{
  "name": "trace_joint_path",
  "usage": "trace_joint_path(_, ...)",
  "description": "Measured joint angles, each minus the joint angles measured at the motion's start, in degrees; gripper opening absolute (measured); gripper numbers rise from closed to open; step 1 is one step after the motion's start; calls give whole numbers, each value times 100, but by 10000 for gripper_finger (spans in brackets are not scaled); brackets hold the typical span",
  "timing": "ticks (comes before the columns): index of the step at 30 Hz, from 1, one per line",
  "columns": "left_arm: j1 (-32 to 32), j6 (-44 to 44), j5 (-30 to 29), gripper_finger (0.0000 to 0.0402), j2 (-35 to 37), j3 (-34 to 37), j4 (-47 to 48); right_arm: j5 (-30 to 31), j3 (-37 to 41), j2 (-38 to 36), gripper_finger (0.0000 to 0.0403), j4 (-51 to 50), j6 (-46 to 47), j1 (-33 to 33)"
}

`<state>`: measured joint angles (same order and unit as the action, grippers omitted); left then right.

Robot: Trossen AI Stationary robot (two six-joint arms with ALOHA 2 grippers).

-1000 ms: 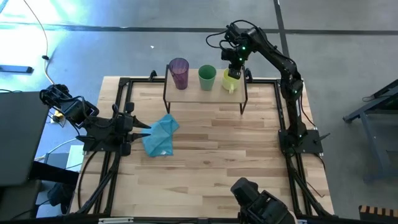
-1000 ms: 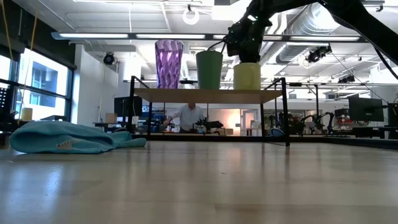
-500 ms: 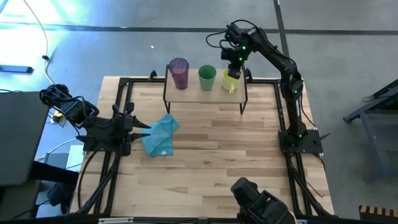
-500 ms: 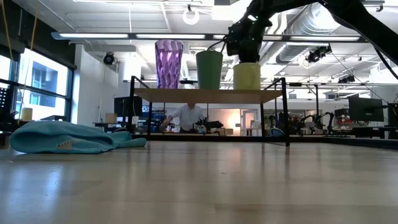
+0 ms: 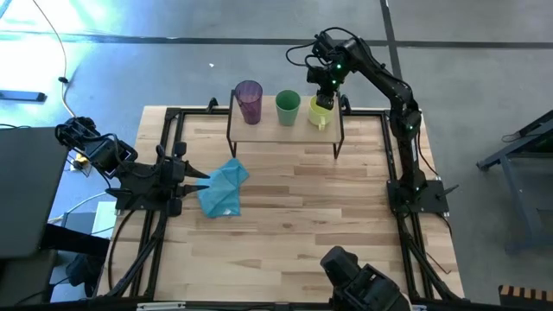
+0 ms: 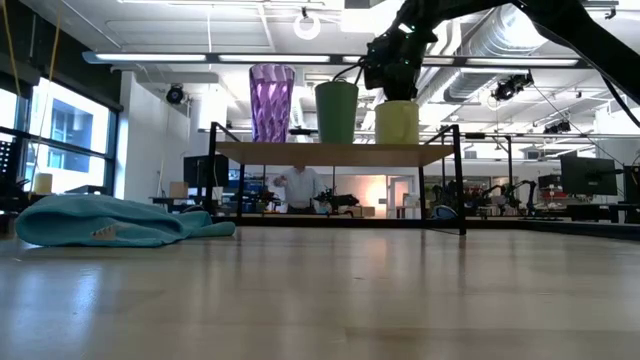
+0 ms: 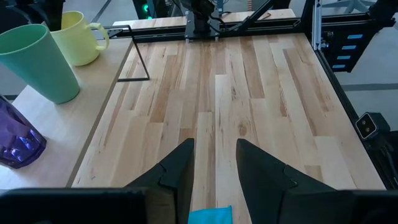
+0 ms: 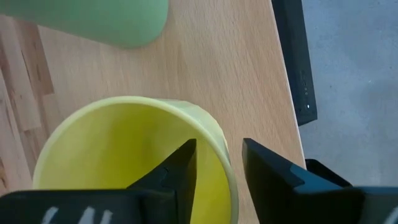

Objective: Stack small to large cups/mugs on shelf
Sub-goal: Return to Home Position

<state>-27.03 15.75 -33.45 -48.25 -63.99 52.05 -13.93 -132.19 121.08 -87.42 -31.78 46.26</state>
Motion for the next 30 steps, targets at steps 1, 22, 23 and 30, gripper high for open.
trace_joint_path(1,0,0,0,108,0,0,0,0,-1,0,122,0,6,0)
trace_joint_path(22,0,0,0,108,0,0,0,2,-4,-1,163,-159,45,0)
trace_joint_path(23,0,-2,0,108,-2,0,0,2,-5,-5,163,-173,44,0)
trace_joint_path(30,0,-2,0,108,-2,0,-2,4,-5,-93,163,-240,47,24)
